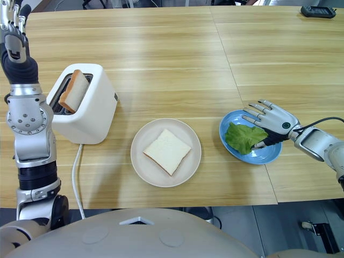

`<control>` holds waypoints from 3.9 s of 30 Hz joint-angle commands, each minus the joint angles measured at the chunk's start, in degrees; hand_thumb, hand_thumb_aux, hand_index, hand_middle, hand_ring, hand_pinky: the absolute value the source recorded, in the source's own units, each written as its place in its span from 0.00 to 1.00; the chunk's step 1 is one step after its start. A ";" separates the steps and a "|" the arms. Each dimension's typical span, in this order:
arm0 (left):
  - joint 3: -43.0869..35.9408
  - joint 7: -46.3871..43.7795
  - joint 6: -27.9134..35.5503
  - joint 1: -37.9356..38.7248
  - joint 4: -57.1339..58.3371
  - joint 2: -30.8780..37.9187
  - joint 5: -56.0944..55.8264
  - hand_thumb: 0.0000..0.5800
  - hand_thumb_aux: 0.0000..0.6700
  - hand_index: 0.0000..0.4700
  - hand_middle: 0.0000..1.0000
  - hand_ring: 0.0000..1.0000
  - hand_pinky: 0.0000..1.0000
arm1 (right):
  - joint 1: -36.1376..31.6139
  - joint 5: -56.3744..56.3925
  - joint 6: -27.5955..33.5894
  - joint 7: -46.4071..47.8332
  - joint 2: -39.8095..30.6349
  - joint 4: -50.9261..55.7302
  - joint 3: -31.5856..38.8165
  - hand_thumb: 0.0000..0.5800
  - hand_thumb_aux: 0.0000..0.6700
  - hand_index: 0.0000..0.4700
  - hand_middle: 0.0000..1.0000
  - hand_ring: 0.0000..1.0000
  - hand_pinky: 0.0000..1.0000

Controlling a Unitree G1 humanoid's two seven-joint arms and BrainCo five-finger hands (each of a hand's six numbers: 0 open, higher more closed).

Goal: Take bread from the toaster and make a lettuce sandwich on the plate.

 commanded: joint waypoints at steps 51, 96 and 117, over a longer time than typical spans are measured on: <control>-2.16 -4.16 0.14 2.22 -0.72 -1.11 1.54 0.00 0.00 0.00 0.00 0.00 0.00 | -14.81 0.91 3.66 -23.25 10.85 26.69 23.37 1.00 1.00 0.98 1.00 1.00 1.00; -5.40 -2.54 0.07 2.67 -0.05 -4.67 5.62 0.00 0.00 0.00 0.00 0.00 0.00 | -13.55 24.89 -9.14 -28.43 5.75 22.04 7.42 1.00 1.00 0.98 1.00 1.00 1.00; -5.42 -2.65 -0.23 3.08 0.03 -4.79 6.17 0.00 0.00 0.00 0.00 0.00 0.00 | -17.84 13.33 -3.03 -15.37 5.91 33.33 19.05 0.00 0.00 0.00 0.00 0.00 0.00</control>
